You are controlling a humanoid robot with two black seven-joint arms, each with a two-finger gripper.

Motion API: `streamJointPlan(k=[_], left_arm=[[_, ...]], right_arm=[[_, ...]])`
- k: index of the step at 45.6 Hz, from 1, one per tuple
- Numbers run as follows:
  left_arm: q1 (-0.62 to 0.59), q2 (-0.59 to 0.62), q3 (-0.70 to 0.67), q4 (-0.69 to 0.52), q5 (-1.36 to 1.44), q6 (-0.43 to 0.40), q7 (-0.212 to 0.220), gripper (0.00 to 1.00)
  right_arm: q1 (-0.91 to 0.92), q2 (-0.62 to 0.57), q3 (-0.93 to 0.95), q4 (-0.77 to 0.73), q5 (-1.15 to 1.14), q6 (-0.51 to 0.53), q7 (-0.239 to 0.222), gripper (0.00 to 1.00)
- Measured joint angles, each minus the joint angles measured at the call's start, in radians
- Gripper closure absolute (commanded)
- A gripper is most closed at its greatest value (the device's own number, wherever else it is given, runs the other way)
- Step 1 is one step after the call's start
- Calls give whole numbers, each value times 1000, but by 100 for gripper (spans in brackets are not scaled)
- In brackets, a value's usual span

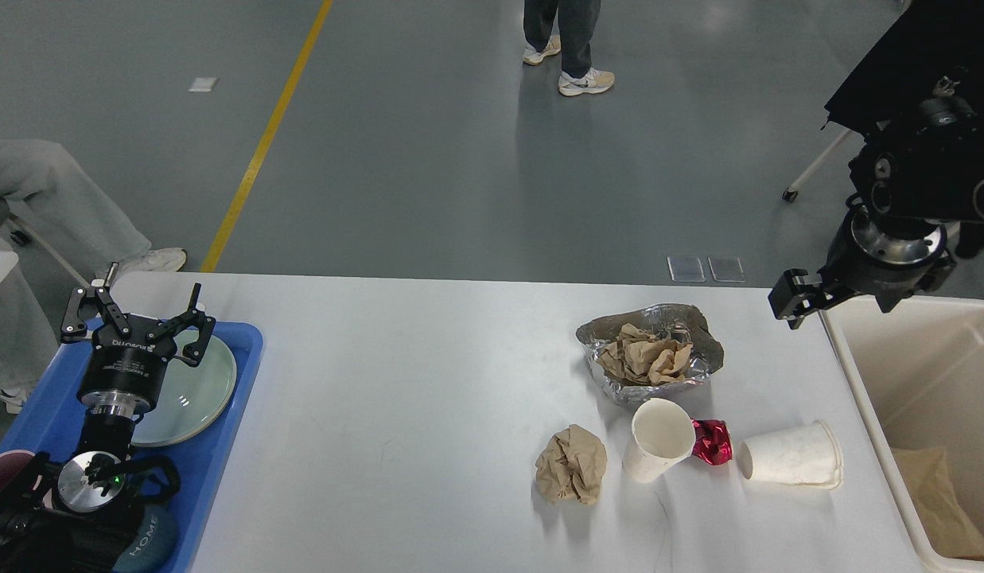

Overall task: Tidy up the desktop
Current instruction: 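Raise the right gripper and move it over the white paper cup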

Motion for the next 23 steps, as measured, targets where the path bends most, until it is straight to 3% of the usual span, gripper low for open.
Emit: streamJointPlan(k=[11,23], left_arm=[[0,0,0,1,0,0,-1,4],[0,0,0,1,0,0,0,4]], right_arm=[[215,15,-35,185,95,-2,7,0],[249,61,-19,212,106,-3,9,0]])
